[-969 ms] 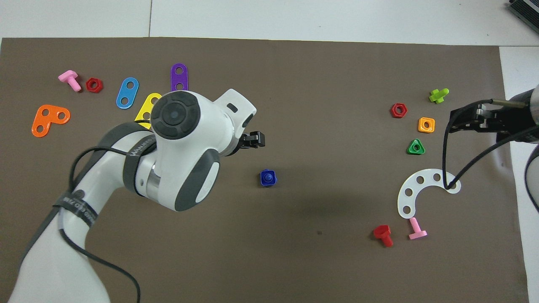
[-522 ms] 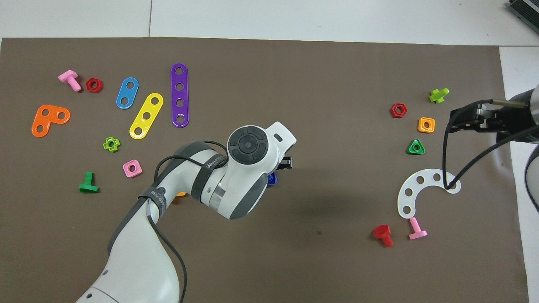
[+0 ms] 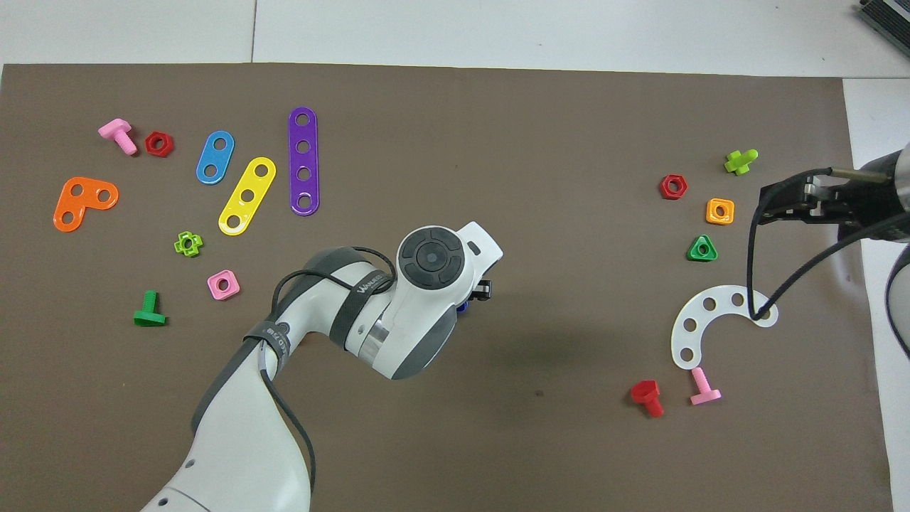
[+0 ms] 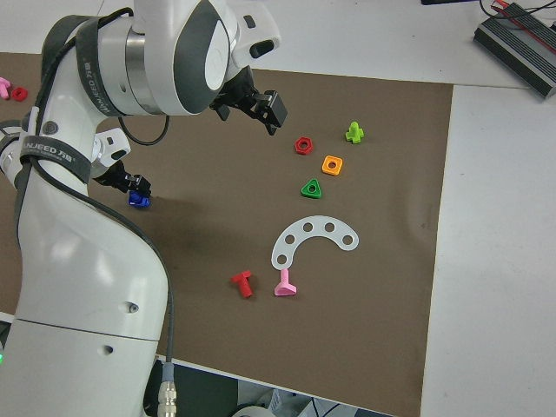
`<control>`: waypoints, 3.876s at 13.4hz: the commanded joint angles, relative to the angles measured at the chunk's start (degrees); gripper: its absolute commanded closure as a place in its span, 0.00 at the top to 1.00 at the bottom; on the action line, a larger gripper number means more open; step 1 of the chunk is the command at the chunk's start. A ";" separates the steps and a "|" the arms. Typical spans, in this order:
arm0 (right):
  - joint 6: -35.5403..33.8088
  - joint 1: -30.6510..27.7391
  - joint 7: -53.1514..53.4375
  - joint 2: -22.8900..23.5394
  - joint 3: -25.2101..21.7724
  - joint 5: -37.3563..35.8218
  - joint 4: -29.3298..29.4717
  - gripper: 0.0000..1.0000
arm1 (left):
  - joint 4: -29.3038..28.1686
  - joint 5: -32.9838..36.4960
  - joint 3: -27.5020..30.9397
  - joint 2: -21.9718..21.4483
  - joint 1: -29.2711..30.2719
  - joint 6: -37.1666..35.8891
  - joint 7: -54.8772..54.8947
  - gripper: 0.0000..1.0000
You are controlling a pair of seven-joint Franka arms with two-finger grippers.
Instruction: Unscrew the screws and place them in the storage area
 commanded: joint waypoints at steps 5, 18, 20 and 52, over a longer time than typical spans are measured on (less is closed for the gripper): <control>-0.97 -0.75 -1.69 0.36 0.34 1.42 0.67 1.00 | -0.42 1.49 1.30 -1.83 -1.51 -2.95 -0.39 0.49; -1.05 -1.19 -1.77 0.19 0.34 1.42 0.32 1.00 | 23.58 0.96 1.38 5.38 11.56 -26.33 1.71 0.14; -0.27 -0.92 -1.77 0.10 0.34 1.33 0.06 1.00 | 22.27 1.05 1.38 5.30 15.43 -26.59 8.10 0.13; 38.94 35.55 41.03 22.95 0.96 -4.56 -12.78 0.75 | 7.13 5.36 2.18 -25.55 41.64 -36.08 37.41 1.00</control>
